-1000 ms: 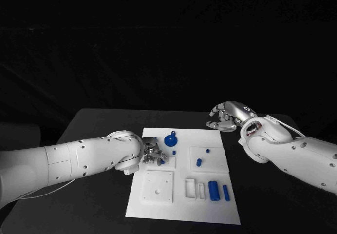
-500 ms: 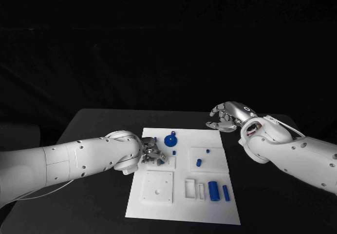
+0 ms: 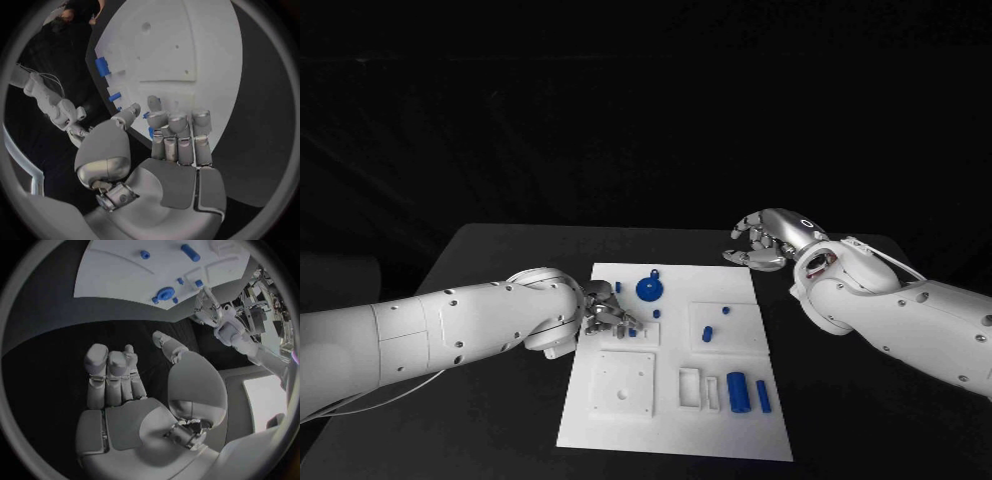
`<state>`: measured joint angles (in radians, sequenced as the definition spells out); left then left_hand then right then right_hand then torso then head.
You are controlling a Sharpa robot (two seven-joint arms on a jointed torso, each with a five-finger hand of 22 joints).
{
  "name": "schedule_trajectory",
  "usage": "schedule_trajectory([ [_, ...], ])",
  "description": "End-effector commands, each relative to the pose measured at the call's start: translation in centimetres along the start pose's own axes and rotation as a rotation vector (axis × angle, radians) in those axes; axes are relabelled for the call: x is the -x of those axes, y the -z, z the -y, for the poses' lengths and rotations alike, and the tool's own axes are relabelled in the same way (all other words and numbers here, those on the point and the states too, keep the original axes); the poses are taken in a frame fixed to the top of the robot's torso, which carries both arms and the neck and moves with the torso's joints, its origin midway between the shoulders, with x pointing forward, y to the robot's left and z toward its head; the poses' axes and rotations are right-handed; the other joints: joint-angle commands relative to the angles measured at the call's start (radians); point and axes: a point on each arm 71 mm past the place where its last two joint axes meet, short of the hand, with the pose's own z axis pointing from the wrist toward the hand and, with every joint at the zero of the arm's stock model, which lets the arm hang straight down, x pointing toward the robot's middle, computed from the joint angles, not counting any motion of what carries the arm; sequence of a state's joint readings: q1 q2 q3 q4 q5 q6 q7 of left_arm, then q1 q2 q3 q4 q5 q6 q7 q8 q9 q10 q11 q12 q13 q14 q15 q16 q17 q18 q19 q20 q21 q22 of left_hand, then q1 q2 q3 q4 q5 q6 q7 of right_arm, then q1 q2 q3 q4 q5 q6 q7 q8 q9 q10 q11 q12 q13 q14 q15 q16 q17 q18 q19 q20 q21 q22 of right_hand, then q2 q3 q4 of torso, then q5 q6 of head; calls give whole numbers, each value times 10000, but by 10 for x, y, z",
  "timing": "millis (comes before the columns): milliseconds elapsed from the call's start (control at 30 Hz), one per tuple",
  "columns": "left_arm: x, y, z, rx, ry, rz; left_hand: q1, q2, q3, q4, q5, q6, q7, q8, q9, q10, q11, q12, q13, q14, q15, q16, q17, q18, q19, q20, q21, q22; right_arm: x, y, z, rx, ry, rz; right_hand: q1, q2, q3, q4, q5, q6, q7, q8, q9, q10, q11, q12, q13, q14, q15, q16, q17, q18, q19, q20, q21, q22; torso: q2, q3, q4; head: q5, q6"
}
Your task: Assemble the parts on the task board
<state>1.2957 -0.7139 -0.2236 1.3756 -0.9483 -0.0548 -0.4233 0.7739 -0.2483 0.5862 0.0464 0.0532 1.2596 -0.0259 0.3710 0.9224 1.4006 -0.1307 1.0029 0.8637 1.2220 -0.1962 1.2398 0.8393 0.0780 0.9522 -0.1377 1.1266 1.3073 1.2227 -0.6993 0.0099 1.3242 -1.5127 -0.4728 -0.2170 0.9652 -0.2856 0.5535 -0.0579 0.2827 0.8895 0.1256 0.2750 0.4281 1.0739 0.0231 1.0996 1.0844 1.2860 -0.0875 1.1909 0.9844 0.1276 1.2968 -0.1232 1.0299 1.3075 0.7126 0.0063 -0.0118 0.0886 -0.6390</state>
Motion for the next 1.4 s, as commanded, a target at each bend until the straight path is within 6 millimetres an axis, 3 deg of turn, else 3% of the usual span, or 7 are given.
schedule_trajectory([
  [33, 8, 2, 7, -307, 624, 49, 30, -148, 12, 119, -30, -125, 26, -77, 13, -16, 13, 11, -30, -92, -6, 5, -25, 111, -59, -1338, 31, -4, 0, 0, 0, 61, 42, -28, 26, -16, -7, 62, 69, -49, 106, 61, 16, -29, -10, 32, -11, 74, -10, -69, 16, 1342, -17, -68, -37, 47, -10, 8, 2, 8, 20],
  [400, 48, 8, 7, -418, 1490, 749, 459, -152, -142, 333, -34, -747, 325, -673, -210, -500, 285, -633, -365, -626, 173, -551, -296, -14, -545, -1187, -317, -151, 0, 0, 4, -31, 52, -29, 19, -16, -15, 71, 71, -50, 107, 60, 15, -28, -10, 34, -14, 75, -10, -70, 18, 1341, -17, -67, -38, 48, -4, 19, -6, 26, 145],
  [433, 53, 7, 6, -406, 1530, 848, 532, -103, -158, 311, -27, -927, 386, -794, -255, -651, 358, -793, -441, -764, 230, -693, -361, -39, -655, -1157, -409, -187, 0, -1, 4, -49, 48, -29, 19, -16, -16, 71, 71, -50, 107, 60, 15, -28, -10, 35, -14, 75, -10, -70, 18, 1341, -17, -67, -38, 48, -6, 17, -5, 20, 145],
  [500, 63, 5, 4, -290, 1615, 1067, 921, 249, -226, -29, 42, -2096, 846, -1509, -591, -1360, 793, -1539, -792, -1422, 637, -1369, -665, -234, -1283, -910, -930, -381, 1, -1, 6, -88, 52, -24, 19, -16, -17, 73, 72, -50, 107, 60, 15, -28, -10, 35, -14, 75, -10, -70, 18, 1342, -17, -67, -38, 48, -3, 16, -10, 24, 148],
  [567, 68, 3, 2, -209, 1626, 1191, 1086, 300, -386, -219, 23, -2450, 973, -1766, -758, -1390, 898, -1761, -918, -1430, 766, -1551, -766, -292, -1342, -799, -1079, -472, 1, -1, 6, -100, 48, -24, 18, -16, -19, 75, 73, -53, 107, 59, 14, -28, -10, 36, -15, 76, -10, -70, 19, 1342, -16, -67, -38, 48, 3, 9, -15, 21, 154],
  [967, 96, -17, -1, 389, 716, 1830, 1144, 290, -599, -237, 30, -2547, 1029, -1913, -942, -1381, 953, -2026, -1040, -1392, 894, -1764, -857, -300, -1337, -664, -1281, -602, 0, -2, 6, -113, 43, -35, 19, -13, -25, 84, 76, -66, 109, 51, 11, -26, -9, 39, -19, 78, -9, -71, 21, 1342, -15, -67, -40, 50, 15, 13, -19, 34, 146],
  [1400, 102, -32, -4, 765, 603, 1638, 1091, 312, -640, -130, 21, -2566, 1045, -1944, -989, -1393, 969, -2080, -1050, -1404, 923, -1805, -860, -298, -1350, -633, -1328, -621, -1, -3, 5, -71, 30, -44, 22, -10, -28, 91, 76, -72, 109, 48, 9, -24, -8, 42, -22, 80, -9, -73, 24, 1341, -13, -67, -41, 51, 60, 12, -79, 33, 161],
])
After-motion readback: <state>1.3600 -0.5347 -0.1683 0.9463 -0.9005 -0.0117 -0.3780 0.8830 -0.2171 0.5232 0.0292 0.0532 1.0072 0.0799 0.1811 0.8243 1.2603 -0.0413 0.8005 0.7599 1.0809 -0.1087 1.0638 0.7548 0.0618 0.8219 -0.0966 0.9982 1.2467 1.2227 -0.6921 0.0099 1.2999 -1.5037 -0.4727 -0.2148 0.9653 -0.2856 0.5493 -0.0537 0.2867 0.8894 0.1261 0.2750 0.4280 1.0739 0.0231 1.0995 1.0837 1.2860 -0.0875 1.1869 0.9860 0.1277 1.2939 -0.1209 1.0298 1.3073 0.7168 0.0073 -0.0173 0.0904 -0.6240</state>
